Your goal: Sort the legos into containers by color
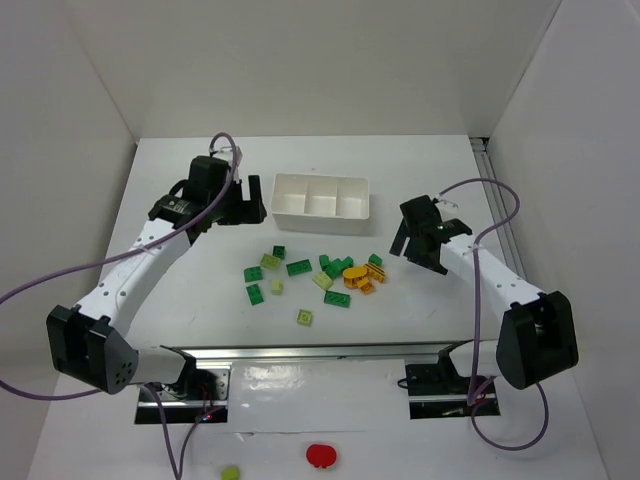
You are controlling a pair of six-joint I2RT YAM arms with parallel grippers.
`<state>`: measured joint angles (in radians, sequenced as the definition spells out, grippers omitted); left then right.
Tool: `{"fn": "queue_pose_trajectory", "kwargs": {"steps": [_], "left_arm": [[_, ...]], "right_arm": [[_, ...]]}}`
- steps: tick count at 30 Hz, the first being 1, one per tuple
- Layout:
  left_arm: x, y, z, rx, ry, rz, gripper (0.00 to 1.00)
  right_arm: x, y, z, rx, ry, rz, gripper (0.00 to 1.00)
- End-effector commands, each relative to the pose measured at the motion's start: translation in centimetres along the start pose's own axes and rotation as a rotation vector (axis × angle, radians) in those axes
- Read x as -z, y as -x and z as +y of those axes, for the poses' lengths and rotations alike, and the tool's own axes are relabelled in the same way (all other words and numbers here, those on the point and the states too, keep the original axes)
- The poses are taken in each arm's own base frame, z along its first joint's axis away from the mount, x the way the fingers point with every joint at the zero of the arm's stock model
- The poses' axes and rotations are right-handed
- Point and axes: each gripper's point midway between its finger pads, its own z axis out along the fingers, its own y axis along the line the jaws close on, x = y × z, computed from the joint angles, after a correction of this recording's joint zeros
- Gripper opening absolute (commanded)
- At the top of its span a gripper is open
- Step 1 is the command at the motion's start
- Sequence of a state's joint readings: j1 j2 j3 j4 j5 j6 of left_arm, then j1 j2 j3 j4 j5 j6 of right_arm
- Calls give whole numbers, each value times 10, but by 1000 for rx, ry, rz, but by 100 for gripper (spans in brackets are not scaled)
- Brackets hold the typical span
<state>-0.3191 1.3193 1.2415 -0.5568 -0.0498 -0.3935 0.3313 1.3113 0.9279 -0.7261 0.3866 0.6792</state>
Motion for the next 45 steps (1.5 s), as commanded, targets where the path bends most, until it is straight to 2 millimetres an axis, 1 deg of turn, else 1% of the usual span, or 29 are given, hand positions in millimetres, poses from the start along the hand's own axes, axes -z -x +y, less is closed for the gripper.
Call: {"fn": "queue_pose_trajectory", "kwargs": {"steps": [1,5,6,7,9,10,11,13,14,15,16,18,20,21,22,24,25,26,28,30,32,34,35,36,37,39,42,43,45], "left_arm": [[-4,-5,7,-19,61,15,100],[-4,-4,9,7,82,7,100],[-9,-8,7,7,69,21,100],[-9,-10,2,1,49,28,100],[-9,-8,1,1,46,19,100],[-9,-7,3,1,55,16,100],[-9,-7,2,-5,64,13,100],[-9,-6,5,-5,83,6,100],[-6,-3,7,-5,93,-9,100],[-5,1,8,-4,102,-22,100],[-5,1,8,-4,102,-22,100],[-5,2,9,5,111,-26,100],[-3,5,8,6,110,-29,100],[-6,2,8,5,105,-16,100],[-4,2,7,19,106,-12,100],[-2,4,8,35,108,-36,100],[-1,1,4,37,81,-41,100],[-1,4,2,38,67,-50,100],[-3,1,0,47,56,-46,100],[-10,0,0,46,61,-31,100],[-13,-2,0,45,65,-21,100],[-13,-2,0,45,65,-20,100],[-16,-4,1,44,68,-12,100],[-16,-4,1,44,69,-12,100],[-16,-4,1,44,69,-12,100],[-16,-4,1,44,69,-12,100],[-16,-4,2,24,69,-11,100],[-15,-1,1,25,65,-20,100],[-18,-3,2,14,70,-8,100]], "right_arm": [[-2,-2,6,-50,42,-20,100],[-1,-5,10,-49,83,-20,100],[0,-4,14,-43,100,-19,100],[-2,-7,14,-30,106,-12,100],[-4,-9,13,-30,106,-12,100],[-6,-15,12,-24,106,4,100],[-6,-13,13,-28,112,-2,100],[-6,-23,15,-30,132,17,100],[-4,-21,17,-46,146,2,100],[-2,-18,15,-103,140,-15,99],[-4,-24,10,-132,124,-13,96],[1,-20,15,-209,172,-43,95],[1,-24,25,-235,240,-46,93],[0,-28,30,-239,263,-41,93],[0,-26,35,-246,291,-50,93],[-5,-31,39,-220,296,-24,93],[-12,-33,40,-178,276,-10,93],[-11,-27,48,-165,294,-8,93],[-14,-33,58,-114,323,19,94],[-17,-26,73,-101,364,13,94],[-22,-28,82,-79,376,24,94],[-23,-19,91,-82,384,15,94],[-26,-23,95,-81,379,30,94],[-25,-16,97,-88,383,8,93],[-26,-20,99,-92,376,13,93],[-27,-13,106,-108,394,-3,93],[-36,-14,112,-119,375,19,92],[-39,-22,112,-104,362,39,90],[-43,-23,112,-93,335,33,84]]}}
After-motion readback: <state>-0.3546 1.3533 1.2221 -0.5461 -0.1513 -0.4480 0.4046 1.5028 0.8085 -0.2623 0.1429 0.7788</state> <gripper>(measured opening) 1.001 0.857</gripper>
